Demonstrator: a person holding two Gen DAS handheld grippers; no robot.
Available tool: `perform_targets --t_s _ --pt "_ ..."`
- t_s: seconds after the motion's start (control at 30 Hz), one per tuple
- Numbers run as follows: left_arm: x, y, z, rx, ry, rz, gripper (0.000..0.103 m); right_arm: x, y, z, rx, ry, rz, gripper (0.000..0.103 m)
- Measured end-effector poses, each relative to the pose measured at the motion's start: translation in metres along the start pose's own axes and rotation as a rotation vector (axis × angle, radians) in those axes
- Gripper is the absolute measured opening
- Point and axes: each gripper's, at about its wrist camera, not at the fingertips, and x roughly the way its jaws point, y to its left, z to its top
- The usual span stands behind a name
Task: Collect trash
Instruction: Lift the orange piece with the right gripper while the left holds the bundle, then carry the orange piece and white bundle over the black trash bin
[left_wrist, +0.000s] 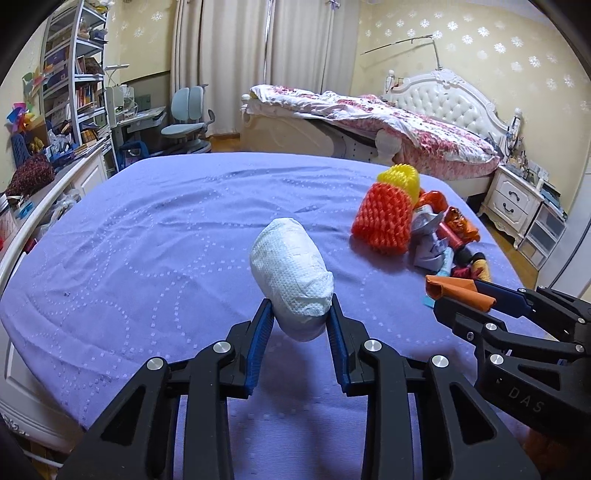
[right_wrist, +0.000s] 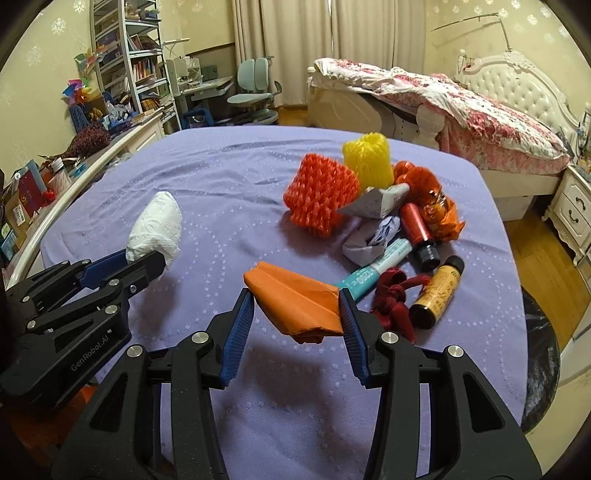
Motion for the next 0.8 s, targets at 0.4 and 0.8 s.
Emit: perform_targets --t_s 0.4,0.8 --pt "-0.004 -0.052 0.004 0.061 -0.016 -0.097 0.032 -0.036 -0.058 -0.004 0.089 -0.064 -0.114 0.045" --pt "-0.002 -0.144 0.009 0.187 -0.03 -0.244 0.032 -0.067 -0.16 -0.03 0.271 -0.097 -0.288 0.045"
